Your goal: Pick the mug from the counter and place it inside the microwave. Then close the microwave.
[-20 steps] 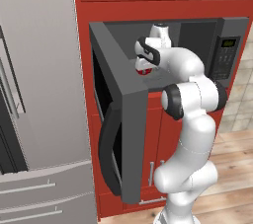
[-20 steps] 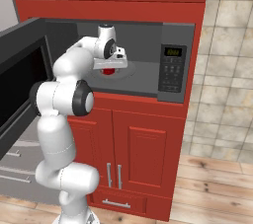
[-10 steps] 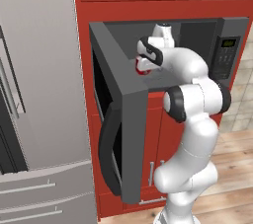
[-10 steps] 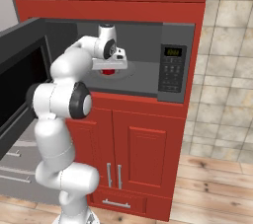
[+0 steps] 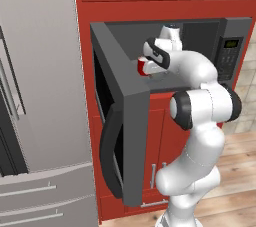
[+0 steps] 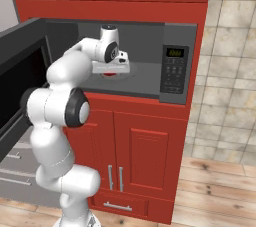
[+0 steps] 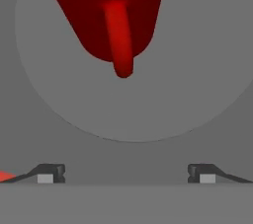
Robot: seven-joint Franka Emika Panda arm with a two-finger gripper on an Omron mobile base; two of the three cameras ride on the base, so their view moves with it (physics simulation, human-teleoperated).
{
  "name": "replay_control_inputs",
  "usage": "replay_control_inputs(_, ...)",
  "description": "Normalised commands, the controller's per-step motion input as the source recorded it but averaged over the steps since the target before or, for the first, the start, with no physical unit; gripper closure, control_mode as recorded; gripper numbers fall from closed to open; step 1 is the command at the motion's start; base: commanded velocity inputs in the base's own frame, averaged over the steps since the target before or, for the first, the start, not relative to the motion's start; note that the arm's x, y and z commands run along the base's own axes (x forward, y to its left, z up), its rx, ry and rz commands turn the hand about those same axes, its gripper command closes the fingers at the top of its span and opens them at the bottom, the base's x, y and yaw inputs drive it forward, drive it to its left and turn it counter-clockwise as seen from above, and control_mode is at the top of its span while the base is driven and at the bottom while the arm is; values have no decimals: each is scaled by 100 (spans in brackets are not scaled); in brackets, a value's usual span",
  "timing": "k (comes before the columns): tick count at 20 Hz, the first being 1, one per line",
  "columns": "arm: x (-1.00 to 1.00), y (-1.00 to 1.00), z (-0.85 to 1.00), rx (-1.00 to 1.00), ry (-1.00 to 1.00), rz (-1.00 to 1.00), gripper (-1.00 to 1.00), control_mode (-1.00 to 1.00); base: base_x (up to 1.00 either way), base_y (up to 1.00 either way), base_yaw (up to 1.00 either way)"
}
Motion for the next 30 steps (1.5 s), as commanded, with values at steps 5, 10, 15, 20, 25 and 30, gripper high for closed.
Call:
replay_control_inputs(5,-38,-7,-1,0,-2,0,-100,-100,0,0,0)
replay_control_inputs(10,-47,-6,-1,0,-5,0,-100,-100,0,0,0)
replay_control_inputs(15,-65,-19,0,0,-8,0,-100,-100,0,0,0)
replay_control_inputs(20,-70,-10,1,0,-8,0,-100,-100,0,0,0)
replay_control_inputs(25,-70,-1,7,0,-5,0,-100,-100,0,0,0)
replay_control_inputs(30,-66,0,13,0,-3,0,-100,-100,0,0,0)
